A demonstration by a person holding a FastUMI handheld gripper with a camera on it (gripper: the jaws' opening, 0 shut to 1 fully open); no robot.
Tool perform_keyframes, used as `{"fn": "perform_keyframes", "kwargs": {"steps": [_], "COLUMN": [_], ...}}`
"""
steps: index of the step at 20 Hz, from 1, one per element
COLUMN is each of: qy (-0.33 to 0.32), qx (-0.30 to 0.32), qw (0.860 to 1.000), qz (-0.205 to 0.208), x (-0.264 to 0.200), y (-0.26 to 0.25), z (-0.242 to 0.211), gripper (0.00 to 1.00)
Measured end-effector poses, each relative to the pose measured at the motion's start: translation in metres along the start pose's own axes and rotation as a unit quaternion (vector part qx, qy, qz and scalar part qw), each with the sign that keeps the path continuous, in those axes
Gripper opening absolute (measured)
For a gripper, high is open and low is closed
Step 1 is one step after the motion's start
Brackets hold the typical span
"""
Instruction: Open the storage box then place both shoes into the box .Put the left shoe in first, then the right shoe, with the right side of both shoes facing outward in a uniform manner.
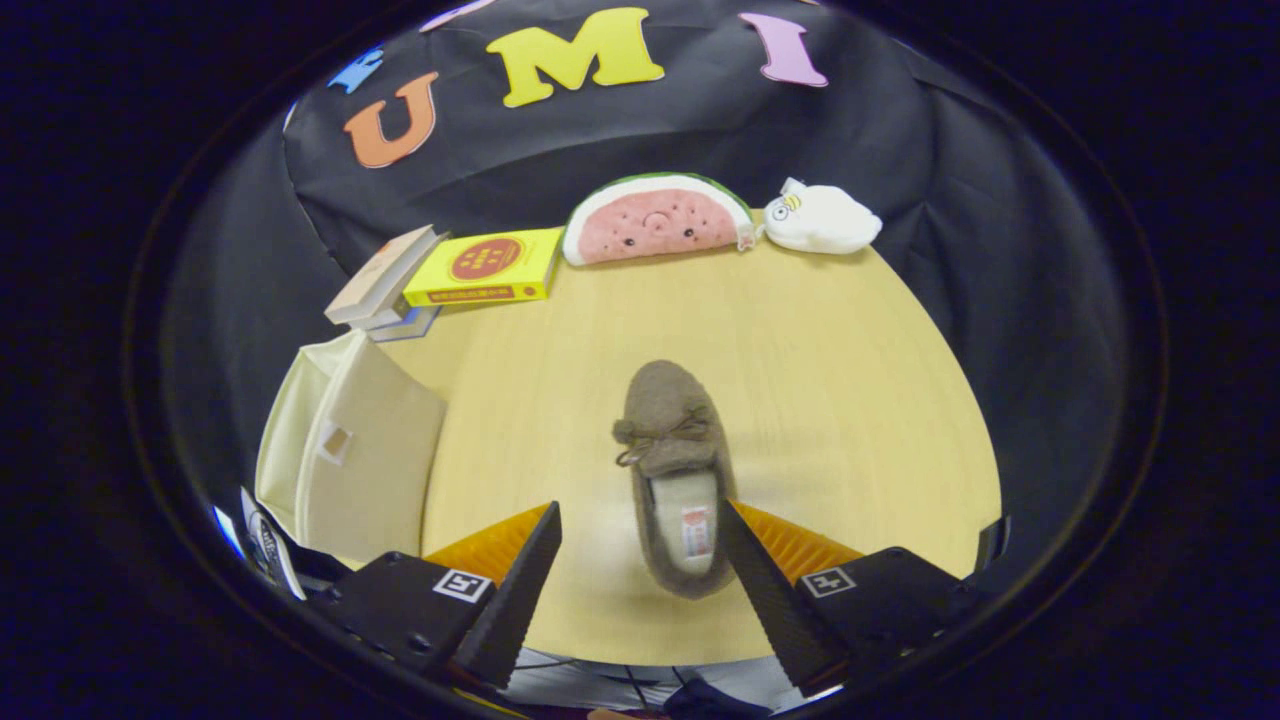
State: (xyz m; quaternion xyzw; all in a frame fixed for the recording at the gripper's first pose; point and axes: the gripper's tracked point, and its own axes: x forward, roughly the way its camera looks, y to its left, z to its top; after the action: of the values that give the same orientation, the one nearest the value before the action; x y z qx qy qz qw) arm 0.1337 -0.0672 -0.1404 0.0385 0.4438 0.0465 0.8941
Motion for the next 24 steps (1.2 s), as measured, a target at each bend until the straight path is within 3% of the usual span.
{"fn": "perform_keyframes", "kwargs": {"steps": [7, 15, 17, 19, 20, 21, 24], "qy": [0.048, 0.101, 0.107, 0.117, 0.118, 0.131, 0.131], "qx": [-0.034, -0.061, -0.075, -0.062, -0.054, -0.046, -0.049], "qw": [0.997, 0.992, 0.991, 0.991, 0.991, 0.990, 0.990], "qz": [-0.059, -0.055, -0.040, -0.038, -0.038, -0.011, -0.024], "x": [0.046, 0.085, 0.085, 0.085, 0.087, 0.087, 0.084], "y": [-0.064, -0.070, -0.063, -0.063, -0.063, -0.051, -0.053], "z": [-0.008, -0.016, -0.016, -0.018, -0.019, -0.024, -0.023], "gripper": [0.96, 0.92, 0.67, 0.62, 0.52, 0.42, 0.11]}}
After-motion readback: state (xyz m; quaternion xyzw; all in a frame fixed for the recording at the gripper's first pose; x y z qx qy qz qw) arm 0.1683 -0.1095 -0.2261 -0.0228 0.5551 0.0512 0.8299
